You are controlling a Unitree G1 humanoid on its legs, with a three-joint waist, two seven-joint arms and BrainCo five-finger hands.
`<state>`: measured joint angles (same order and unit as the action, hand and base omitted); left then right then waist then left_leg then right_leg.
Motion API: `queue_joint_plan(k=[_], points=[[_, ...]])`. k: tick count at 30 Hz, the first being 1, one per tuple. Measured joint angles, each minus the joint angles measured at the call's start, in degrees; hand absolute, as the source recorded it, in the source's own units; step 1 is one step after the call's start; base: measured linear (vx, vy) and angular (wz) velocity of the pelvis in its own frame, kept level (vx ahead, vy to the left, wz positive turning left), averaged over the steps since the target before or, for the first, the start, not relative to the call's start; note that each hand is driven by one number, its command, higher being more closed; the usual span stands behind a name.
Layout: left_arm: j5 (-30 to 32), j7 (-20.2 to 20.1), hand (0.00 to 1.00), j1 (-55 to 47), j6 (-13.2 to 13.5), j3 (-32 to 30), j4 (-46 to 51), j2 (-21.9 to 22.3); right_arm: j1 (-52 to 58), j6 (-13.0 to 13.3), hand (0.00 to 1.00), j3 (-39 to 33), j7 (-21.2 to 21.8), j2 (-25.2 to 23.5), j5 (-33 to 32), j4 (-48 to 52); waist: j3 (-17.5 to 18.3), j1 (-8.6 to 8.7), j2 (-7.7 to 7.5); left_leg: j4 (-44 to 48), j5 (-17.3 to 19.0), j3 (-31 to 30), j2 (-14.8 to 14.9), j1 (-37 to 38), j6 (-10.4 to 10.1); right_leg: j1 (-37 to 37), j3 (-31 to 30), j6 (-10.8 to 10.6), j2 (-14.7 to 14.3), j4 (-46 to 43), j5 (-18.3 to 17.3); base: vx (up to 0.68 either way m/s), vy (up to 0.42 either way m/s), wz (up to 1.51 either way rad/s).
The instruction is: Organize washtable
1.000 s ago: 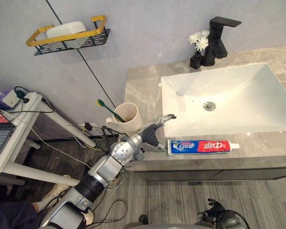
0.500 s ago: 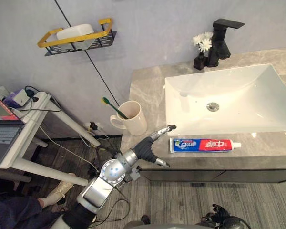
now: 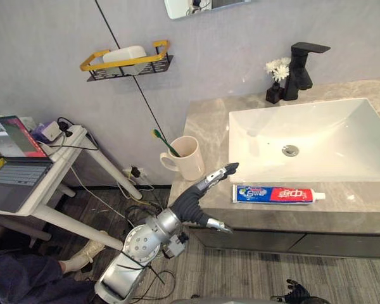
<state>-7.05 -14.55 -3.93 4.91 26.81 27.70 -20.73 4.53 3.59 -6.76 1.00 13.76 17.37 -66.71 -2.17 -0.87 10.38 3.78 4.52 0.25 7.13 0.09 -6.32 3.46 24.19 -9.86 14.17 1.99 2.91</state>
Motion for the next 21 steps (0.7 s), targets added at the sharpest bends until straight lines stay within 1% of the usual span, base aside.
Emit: queue_joint_plan(k=[2, 6, 9, 12, 14, 16, 17, 19, 21], points=[[0.02, 0.11, 0.0, -0.01, 0.0, 1.51, -0.01, 0.98, 0.07, -0.01, 0.0, 0.1, -0.91, -0.04, 0.0, 0.0, 0.69, -0.01, -0.01, 0.1, -0.03, 0.28, 0.05, -0.21, -0.02, -1.07, -0.62, 0.06, -0.03, -0.2, -0.03, 0.03, -0.008, -0.1], [0.65, 1.06, 0.0, 0.25, 0.0, 2.41, -0.24, 1.91, 0.32, 0.05, 0.0, 0.11, -1.29, -0.13, 0.05, 0.08, 1.26, 0.1, -0.15, 0.14, -0.06, 0.89, 0.16, -0.06, -0.06, -1.67, -1.42, 0.27, -0.05, -0.66, -0.15, 0.01, -0.012, -0.11], [2.92, 1.15, 0.0, 1.41, -0.02, 2.43, -2.27, 1.95, 0.39, 0.02, 0.0, 0.5, -1.27, -0.14, 0.19, 0.15, 1.34, 0.21, -0.29, -0.1, -0.06, 0.9, 0.17, 0.28, -0.05, -1.46, -1.43, 0.19, -0.08, -0.65, 0.08, -0.01, -0.003, 0.0], [5.22, 1.72, 0.0, 2.64, -0.08, 2.93, -6.18, 2.03, 0.54, 0.0, 0.0, 0.57, -1.09, -0.48, 0.08, 0.53, 1.6, 0.29, -0.82, -1.07, -0.09, 1.29, 0.14, 0.58, 0.01, -1.59, -1.77, 0.58, -0.18, 0.15, 0.47, -0.02, -0.005, -0.08], [5.2, 2.06, 0.0, 2.74, -0.16, 3.19, -7.7, 2.03, 0.71, -0.05, 0.0, 0.55, -1.08, -0.92, -1.38, 0.73, 1.76, 0.8, -1.36, -1.32, -0.09, 1.63, 0.14, 0.56, 0.02, -1.69, -2.23, 0.62, -0.37, 1.22, 1.14, -0.01, -0.01, -0.14], [4.64, 2.06, 0.0, 2.81, -0.21, 4.01, -8.16, 1.94, 1.02, 0.0, 0.0, 0.51, -1.08, -1.46, -3.34, 1.58, 1.91, 1.87, -1.93, -1.73, -0.09, 1.97, 0.14, 0.49, 0.02, -1.72, -2.55, 0.55, -0.59, 2.56, 1.91, 0.01, -0.014, -0.1], [4.26, 2.04, 0.0, 2.85, -0.21, 4.31, -8.16, 1.96, 1.16, 0.01, 0.0, 0.5, -1.08, -1.57, -3.38, 1.85, 1.93, 1.99, -2.03, -1.8, -0.09, 2.08, 0.14, 0.49, 0.02, -1.68, -2.57, 0.55, -0.63, 2.87, 2.02, 0.02, -0.01, -0.09], [2.93, 2.07, 0.0, 3.13, -0.23, 4.58, -8.19, 1.99, 1.41, 0.06, 0.0, 0.49, -1.07, -1.8, -3.71, 2.8, 1.96, 3.1, -2.13, -1.89, -0.09, 2.3, 0.13, 0.27, 0.02, -1.76, -2.66, 0.22, -0.74, 3.54, 2.57, 0.02, -0.006, -0.02], [2.66, 2.11, 0.0, 4.31, -0.28, 4.58, -8.54, 2.0, 1.48, 0.07, 0.0, 0.48, -1.07, -1.85, -3.83, 2.89, 1.94, 3.18, -2.17, -1.9, -0.09, 2.29, 0.13, 0.25, 0.02, -1.76, -2.59, 0.19, -0.76, 3.55, 2.6, 0.02, -0.004, 0.01]])
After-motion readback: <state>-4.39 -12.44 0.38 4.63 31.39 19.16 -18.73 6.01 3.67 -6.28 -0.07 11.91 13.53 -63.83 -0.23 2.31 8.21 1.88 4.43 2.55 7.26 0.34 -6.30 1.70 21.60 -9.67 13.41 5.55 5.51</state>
